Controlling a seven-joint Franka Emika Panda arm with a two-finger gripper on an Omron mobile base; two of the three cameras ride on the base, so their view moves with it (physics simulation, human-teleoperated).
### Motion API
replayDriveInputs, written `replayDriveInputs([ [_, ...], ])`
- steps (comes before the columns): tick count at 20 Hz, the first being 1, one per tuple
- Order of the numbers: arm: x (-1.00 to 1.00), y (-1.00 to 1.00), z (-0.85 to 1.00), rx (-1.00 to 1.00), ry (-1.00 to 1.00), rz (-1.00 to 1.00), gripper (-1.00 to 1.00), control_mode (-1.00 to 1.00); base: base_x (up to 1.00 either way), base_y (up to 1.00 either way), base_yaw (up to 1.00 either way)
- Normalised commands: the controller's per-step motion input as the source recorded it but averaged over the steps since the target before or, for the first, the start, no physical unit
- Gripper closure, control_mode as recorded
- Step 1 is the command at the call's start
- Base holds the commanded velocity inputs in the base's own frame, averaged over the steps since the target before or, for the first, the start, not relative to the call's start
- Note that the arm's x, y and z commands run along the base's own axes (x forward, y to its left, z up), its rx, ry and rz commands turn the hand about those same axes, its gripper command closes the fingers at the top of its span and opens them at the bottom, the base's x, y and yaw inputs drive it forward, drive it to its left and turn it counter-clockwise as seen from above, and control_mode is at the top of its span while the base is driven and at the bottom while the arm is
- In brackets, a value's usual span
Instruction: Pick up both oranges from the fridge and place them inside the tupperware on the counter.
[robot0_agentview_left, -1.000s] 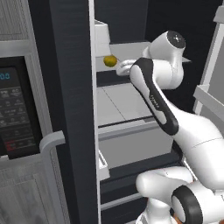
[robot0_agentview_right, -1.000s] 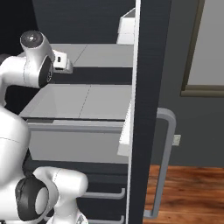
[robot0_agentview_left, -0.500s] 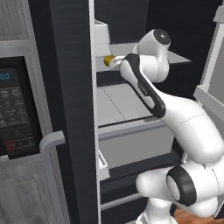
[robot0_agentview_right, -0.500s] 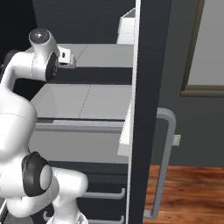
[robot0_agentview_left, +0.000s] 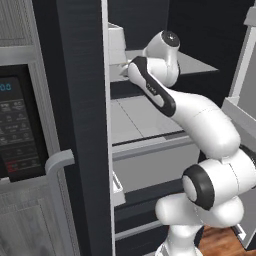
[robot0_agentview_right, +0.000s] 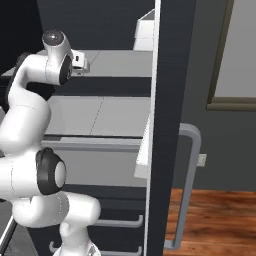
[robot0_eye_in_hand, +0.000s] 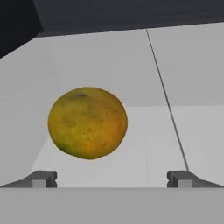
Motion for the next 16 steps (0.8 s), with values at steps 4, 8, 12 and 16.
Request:
replayDriveInputs([
  [4, 0.61, 0.3, 0.0, -0.02, 0.0, 0.0, -1.0, -1.0, 0.0, 0.0, 0.0],
  [8, 0.6, 0.23, 0.0, -0.02, 0.01, 0.0, -1.0, -1.0, 0.0, 0.0, 0.0],
  [12, 0.58, 0.13, -0.01, -0.01, 0.01, 0.0, -1.0, -1.0, 0.0, 0.0, 0.0],
  [16, 0.55, 0.03, -0.05, 0.0, 0.02, 0.0, -1.0, -1.0, 0.0, 0.0, 0.0],
])
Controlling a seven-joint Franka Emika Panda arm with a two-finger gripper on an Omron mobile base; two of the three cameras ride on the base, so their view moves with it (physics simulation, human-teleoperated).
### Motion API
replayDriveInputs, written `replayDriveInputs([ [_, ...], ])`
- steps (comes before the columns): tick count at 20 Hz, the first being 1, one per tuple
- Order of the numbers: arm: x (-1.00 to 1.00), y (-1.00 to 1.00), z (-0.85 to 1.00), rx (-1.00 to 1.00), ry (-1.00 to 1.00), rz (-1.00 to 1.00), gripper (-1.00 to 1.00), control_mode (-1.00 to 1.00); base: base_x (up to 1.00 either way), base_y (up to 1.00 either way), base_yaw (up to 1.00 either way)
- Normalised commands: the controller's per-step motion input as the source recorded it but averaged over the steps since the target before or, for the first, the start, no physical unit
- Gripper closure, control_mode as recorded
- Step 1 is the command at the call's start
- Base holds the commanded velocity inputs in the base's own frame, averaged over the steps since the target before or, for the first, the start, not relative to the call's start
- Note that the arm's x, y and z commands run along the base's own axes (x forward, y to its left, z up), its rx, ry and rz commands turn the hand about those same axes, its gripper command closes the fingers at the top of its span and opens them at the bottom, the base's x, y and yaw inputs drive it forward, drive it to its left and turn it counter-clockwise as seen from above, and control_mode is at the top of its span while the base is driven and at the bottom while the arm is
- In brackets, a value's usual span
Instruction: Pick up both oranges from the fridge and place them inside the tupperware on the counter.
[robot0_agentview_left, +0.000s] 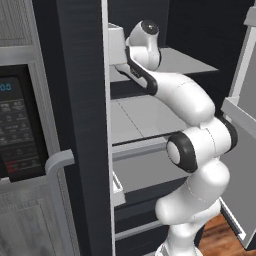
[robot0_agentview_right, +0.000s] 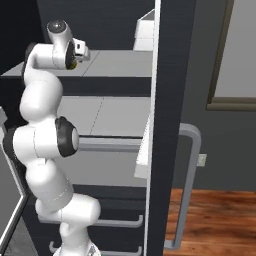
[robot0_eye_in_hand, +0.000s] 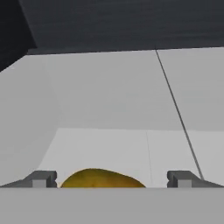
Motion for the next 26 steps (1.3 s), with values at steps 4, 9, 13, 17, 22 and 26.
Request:
replayDriveInputs([
  [4, 0.11, 0.0, -0.38, -0.04, 0.07, 0.0, -1.0, -1.0, 0.0, 0.0, 0.0],
  [9, -0.06, 0.0, -0.9, -0.07, 0.16, -0.03, -1.0, -1.0, 0.0, 0.0, 0.0],
  [13, 0.0, 0.0, -0.83, -0.06, 0.05, -0.02, -1.0, -1.0, 0.0, 0.0, 0.0],
  [17, 0.05, 0.0, -0.68, -0.05, 0.0, 0.0, 1.0, -1.0, 0.0, 0.0, 0.0],
  [22, 0.3, 0.0, -0.31, -0.02, -0.09, 0.0, 1.0, -1.0, 0.0, 0.0, 0.0],
  [26, -0.05, -0.03, -0.21, 0.0, -0.08, 0.0, 1.0, -1.0, 0.0, 0.0, 0.0],
])
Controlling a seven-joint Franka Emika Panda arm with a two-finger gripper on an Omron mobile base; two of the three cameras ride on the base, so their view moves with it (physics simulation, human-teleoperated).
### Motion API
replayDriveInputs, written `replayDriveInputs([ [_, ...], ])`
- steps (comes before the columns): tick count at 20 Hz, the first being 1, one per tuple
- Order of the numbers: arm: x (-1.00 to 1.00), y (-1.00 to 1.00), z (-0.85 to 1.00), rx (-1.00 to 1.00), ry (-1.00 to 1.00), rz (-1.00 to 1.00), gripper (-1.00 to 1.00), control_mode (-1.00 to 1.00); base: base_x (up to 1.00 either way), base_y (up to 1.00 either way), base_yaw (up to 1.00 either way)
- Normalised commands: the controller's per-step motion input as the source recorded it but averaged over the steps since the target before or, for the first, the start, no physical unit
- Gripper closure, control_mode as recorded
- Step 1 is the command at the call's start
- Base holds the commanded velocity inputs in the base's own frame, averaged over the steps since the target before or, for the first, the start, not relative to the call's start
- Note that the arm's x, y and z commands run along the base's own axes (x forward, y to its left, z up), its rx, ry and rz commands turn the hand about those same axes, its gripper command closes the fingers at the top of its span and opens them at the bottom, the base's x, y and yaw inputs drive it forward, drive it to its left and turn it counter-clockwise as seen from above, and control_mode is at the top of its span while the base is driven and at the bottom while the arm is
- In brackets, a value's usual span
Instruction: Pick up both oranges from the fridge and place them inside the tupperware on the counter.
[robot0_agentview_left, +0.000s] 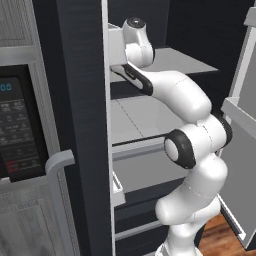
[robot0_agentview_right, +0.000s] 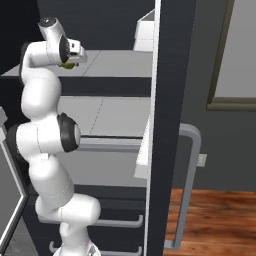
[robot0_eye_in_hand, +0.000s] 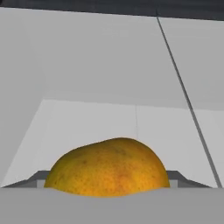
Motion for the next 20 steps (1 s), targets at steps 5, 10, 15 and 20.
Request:
replayDriveInputs([
  [5, -1.0, -0.35, -0.2, 0.0, 0.0, 0.0, 1.0, -1.0, 0.0, 0.0, 0.0],
  [10, -1.0, -0.61, 0.17, 0.04, -0.03, 0.0, 1.0, -1.0, 0.0, 0.0, 0.0],
  [15, -1.0, -0.78, 0.32, 0.05, -0.06, 0.0, 1.0, -1.0, 0.0, 0.0, 0.0],
  [20, -1.0, -0.79, 0.03, 0.04, -0.08, 0.0, 1.0, -1.0, 0.0, 0.0, 0.0],
])
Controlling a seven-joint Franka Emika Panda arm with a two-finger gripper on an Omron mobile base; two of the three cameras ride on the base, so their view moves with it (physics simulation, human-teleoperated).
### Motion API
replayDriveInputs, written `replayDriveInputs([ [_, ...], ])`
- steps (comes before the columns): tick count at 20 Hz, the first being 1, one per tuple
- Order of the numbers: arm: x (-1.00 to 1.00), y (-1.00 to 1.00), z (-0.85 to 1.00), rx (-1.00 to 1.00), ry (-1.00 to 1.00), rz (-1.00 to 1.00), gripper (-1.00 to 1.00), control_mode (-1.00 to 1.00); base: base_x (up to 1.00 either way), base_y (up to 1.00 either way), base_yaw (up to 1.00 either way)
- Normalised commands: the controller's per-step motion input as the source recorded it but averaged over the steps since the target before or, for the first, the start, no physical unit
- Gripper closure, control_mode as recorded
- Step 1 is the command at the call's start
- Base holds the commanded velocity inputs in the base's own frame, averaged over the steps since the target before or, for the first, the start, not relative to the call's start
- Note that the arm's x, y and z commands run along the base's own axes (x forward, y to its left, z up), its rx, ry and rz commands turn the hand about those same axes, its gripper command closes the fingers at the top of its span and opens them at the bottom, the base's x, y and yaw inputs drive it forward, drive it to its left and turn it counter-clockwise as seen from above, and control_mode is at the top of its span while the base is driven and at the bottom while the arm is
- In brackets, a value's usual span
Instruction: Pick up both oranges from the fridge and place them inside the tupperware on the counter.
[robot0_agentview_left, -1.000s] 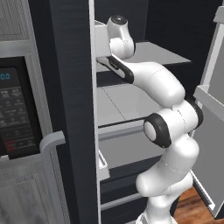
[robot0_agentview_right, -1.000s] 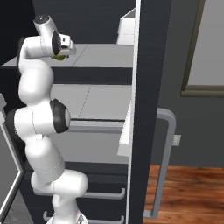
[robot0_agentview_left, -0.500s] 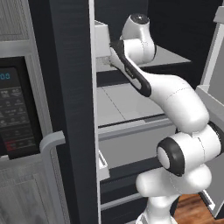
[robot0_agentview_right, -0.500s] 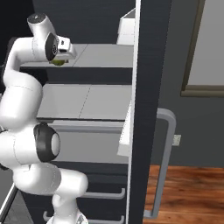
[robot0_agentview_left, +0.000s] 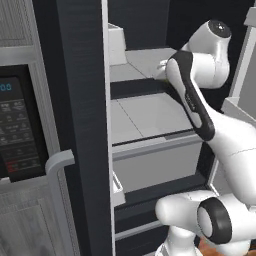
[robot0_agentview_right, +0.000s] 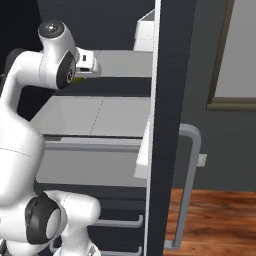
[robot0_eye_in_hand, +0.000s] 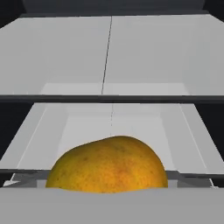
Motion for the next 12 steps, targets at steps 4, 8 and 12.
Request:
replayDriveInputs([
  [4, -0.97, -0.36, 0.0, 0.02, 0.04, 0.0, 1.0, -1.0, 0.0, 0.0, 0.0],
  [8, -0.21, 0.0, 0.0, 0.0, 0.03, 0.0, 1.0, 1.0, -0.51, 0.0, 0.0],
  [12, 0.0, 0.0, 0.0, 0.0, 0.0, 0.0, 1.0, 1.0, -0.52, 0.04, 0.0],
])
